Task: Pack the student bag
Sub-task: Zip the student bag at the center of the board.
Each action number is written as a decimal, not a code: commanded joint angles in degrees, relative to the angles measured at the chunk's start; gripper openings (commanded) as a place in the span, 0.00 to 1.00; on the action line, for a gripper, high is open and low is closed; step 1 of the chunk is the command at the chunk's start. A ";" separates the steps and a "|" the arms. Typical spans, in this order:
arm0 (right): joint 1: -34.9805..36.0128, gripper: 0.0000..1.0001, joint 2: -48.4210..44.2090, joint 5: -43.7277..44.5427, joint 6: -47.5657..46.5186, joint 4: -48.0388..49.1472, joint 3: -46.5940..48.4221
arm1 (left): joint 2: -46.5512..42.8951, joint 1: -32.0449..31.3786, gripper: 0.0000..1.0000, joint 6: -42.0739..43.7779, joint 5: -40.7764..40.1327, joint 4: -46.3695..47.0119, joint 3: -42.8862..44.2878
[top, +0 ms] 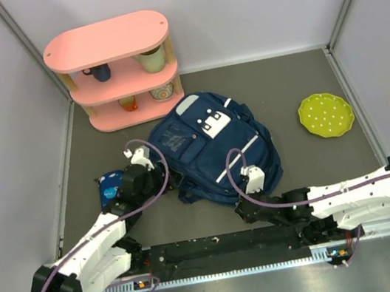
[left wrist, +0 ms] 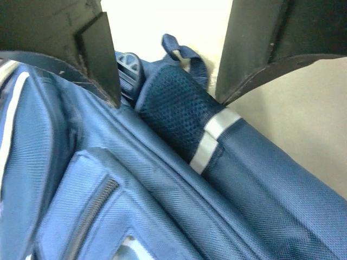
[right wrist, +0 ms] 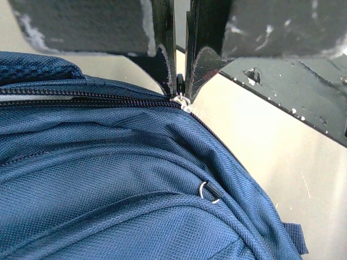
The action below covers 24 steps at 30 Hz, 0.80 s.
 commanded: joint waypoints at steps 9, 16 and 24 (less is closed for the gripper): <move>-0.86 0.00 -0.54 -2.60 -3.44 5.59 -0.06 | -20.22 -20.70 0.87 -18.34 -10.60 -5.11 -7.35; -1.30 0.00 -4.67 -2.34 -4.06 5.68 -0.94 | -9.77 -37.10 0.86 -35.23 -24.89 6.30 -10.08; -1.30 0.00 -7.04 -4.09 -5.02 6.65 -2.61 | 8.24 -41.50 0.85 -36.29 -27.45 22.47 -5.69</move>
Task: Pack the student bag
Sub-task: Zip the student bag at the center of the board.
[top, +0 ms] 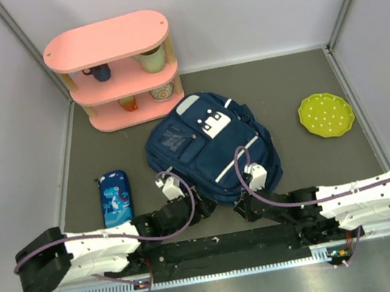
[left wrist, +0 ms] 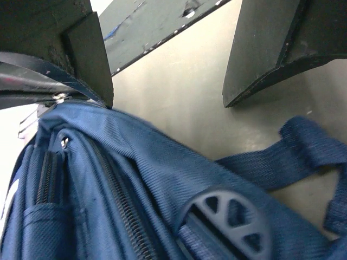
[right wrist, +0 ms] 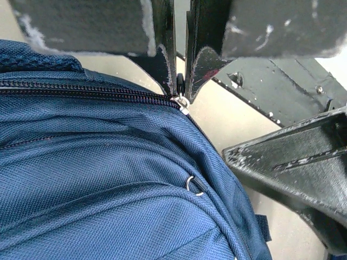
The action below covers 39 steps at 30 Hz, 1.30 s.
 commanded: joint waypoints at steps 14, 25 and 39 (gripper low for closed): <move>-0.31 0.00 -1.34 -2.35 0.28 3.46 -1.55 | 5.38 -6.05 0.82 -9.00 -9.70 21.21 0.50; -0.23 0.00 -2.56 -3.40 -0.43 3.29 -1.72 | 17.06 -6.06 0.47 -10.76 -10.85 28.49 3.04; -2.77 0.00 -8.80 0.99 4.84 -12.36 -3.03 | -11.99 3.16 0.00 -4.80 -12.09 -5.48 -5.04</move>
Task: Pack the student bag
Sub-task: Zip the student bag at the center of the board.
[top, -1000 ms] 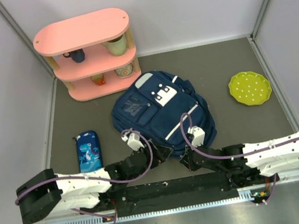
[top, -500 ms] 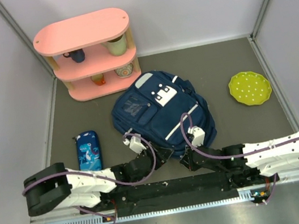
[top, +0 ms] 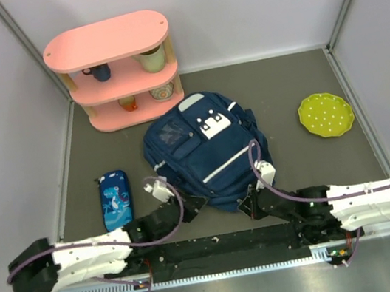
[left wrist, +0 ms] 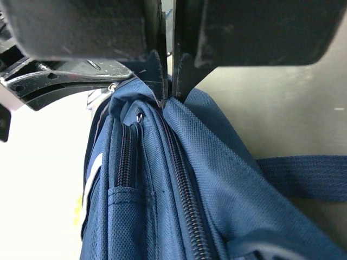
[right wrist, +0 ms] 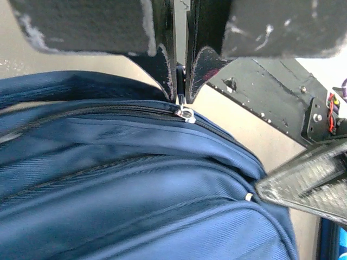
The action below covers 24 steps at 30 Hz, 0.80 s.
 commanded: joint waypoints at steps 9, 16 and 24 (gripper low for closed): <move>-2.52 0.00 -1.33 2.35 1.10 -12.09 -1.12 | -46.00 23.72 0.00 17.85 4.46 -46.87 -3.24; -2.52 0.00 2.45 0.77 -0.82 -8.51 0.29 | -32.59 27.42 0.63 20.85 10.96 -46.63 2.54; -2.52 0.00 5.61 -0.38 -1.88 -2.87 0.99 | -35.02 25.31 0.98 14.09 17.47 -46.10 6.26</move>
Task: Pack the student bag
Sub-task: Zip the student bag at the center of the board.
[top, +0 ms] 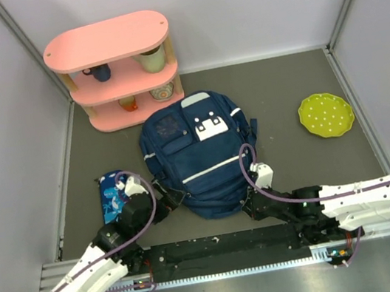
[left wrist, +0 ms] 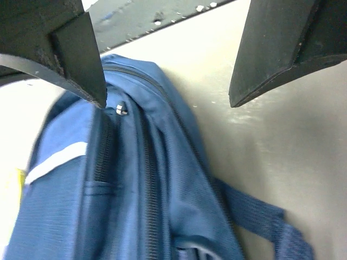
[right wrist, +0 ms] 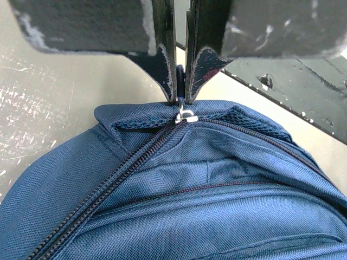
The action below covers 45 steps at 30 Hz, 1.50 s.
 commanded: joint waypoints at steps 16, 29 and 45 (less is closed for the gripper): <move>-0.55 0.00 1.11 -0.60 -1.25 0.92 1.61 | 25.07 -34.03 0.99 -33.47 -25.22 15.37 9.57; -0.64 0.00 -1.00 -0.86 -3.27 1.63 0.56 | 32.41 -34.12 0.32 -36.56 -29.62 23.92 2.83; -15.48 0.00 -2.76 -2.44 -5.02 -4.96 -1.99 | -16.63 -33.86 0.00 -45.53 -38.59 -34.33 -1.94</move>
